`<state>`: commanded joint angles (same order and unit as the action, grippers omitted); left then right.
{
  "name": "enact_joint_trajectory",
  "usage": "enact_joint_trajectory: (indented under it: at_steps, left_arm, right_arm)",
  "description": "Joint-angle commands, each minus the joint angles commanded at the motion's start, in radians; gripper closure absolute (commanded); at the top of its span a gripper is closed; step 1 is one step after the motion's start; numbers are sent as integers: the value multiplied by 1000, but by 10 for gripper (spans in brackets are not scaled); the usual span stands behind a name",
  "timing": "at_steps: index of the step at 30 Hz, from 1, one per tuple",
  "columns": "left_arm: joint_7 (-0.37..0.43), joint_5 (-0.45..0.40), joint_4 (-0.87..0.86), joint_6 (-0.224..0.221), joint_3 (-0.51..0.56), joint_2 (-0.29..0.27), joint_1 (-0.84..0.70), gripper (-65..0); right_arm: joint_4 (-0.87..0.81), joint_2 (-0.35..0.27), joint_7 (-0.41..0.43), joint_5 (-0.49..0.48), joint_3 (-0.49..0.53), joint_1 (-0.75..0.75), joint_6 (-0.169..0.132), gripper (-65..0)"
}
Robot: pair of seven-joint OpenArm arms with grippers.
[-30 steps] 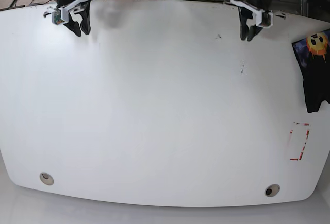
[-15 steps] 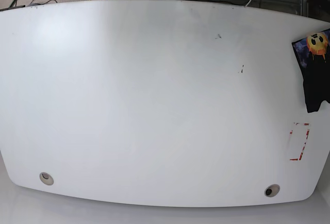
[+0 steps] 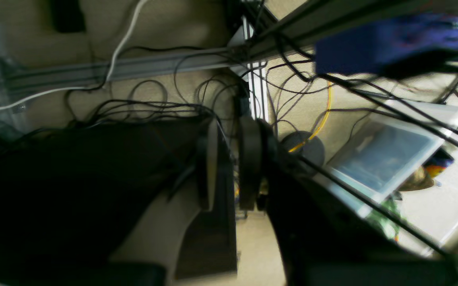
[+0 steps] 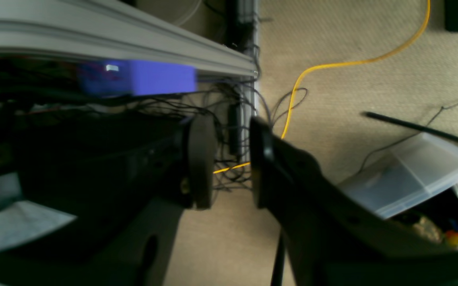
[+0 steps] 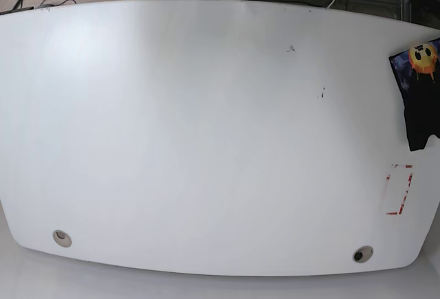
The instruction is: Layout the t-shirt on the table in an organized manner, then fold the t-shirt properly
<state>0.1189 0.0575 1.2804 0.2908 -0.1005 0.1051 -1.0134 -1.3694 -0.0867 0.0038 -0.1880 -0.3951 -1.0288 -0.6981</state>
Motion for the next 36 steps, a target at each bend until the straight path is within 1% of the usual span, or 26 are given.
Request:
enact_joint_trajectory:
  at_steps: [3,4,6,7,9,13,18,19,20,21,25,26,27,30,32,35,36]
  left_arm:
    - [0,0,-77,0,2,0,57,-81]
    - [0,0,-115,0,3,0,92,-81]
    - [-9,0,-153,0,9,0,129,-81]
    - [-35,0,-192,0,20,0,163,-81]
    - [-80,0,-249,0,32,0,207,-81]
    - [-140,0,-394,-2,54,0,321,-81]
    - [-144,0,-606,-5,58,2,451,-81]
    - [-144,0,-666,-5,58,2,486,-81]
    - [-144,0,-684,-5,58,2,497,-81]
    - [-143,0,-740,-5,58,2,539,-81]
    - [-140,2,-875,-5,58,2,628,-81]
    - [-140,2,-890,-11,58,2,641,-81]
    - [-138,2,-910,-29,58,2,660,-81]
    - [-137,2,-928,-103,61,-2,703,-81]
    - [-115,2,-936,-146,80,-2,718,-82]
    - [-83,0,-941,-180,110,-5,740,-82]
    - [-81,0,-942,-186,114,-5,741,-82]
  right_arm:
    - [124,-3,0,44,0,86,0,-144]
    - [193,-8,0,61,0,143,0,-144]
    - [264,-15,0,77,-2,190,0,-144]
    - [325,-34,0,87,-2,232,0,-144]
    - [397,-51,0,92,0,281,0,-144]
    - [505,-63,0,98,0,367,0,-144]
    - [600,-64,0,117,2,454,0,-147]
    - [631,-64,0,143,2,477,0,-147]
    - [640,-64,0,152,2,485,0,-147]
    - [669,-64,0,186,2,509,0,-147]
    - [726,-58,0,265,2,563,2,-147]
    - [729,-57,0,278,2,569,10,-147]
    - [729,-55,0,290,2,575,22,-149]
    - [730,-32,0,322,2,586,61,-151]
    - [732,-20,0,347,2,608,91,-152]
    - [744,-14,0,381,2,626,122,-152]
    - [752,-14,0,385,2,629,127,-152]
